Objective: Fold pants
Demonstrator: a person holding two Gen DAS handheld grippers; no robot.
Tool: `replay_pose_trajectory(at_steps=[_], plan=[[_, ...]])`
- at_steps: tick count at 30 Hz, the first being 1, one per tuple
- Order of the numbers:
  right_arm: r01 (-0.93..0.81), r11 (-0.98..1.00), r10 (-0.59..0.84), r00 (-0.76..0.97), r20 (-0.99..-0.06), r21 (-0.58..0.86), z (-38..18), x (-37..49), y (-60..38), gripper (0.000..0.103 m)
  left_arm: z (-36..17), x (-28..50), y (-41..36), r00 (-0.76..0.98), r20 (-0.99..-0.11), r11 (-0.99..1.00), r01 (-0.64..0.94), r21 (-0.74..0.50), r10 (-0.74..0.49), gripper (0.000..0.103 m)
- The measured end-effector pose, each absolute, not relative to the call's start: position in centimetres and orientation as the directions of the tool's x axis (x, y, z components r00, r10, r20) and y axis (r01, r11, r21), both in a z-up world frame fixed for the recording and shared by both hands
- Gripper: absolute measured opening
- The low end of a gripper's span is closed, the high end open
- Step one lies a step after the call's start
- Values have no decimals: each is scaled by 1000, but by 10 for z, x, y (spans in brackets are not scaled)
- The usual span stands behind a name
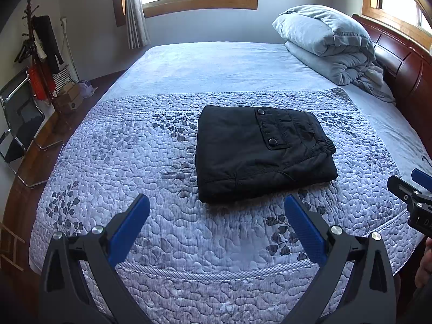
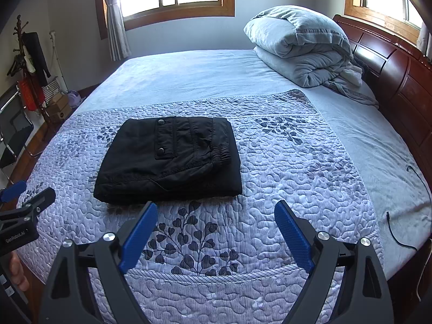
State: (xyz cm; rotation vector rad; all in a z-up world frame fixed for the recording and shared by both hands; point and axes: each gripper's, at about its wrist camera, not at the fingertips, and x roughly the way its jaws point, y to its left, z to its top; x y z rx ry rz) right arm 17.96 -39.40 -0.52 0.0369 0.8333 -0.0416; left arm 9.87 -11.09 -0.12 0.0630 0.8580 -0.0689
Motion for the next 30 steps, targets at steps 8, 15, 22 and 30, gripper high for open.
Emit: replay_pose_trajectory(at_steps=[8, 15, 22, 30], plan=[[51, 999, -22, 671, -741, 16, -6, 179, -394, 89, -1, 100, -112, 652, -758, 996, 86, 35, -30, 100], [52, 999, -24, 666, -745, 14, -7, 181, -396, 89, 0, 99, -112, 663, -748, 996, 82, 39, -25, 100], [50, 999, -23, 663, -748, 13, -8, 182, -397, 89, 2, 98, -111, 676, -736, 996, 71, 47, -13, 100], [58, 998, -26, 660, -751, 16, -8, 184, -398, 89, 1, 102, -107, 652, -757, 998, 67, 11, -35, 100]])
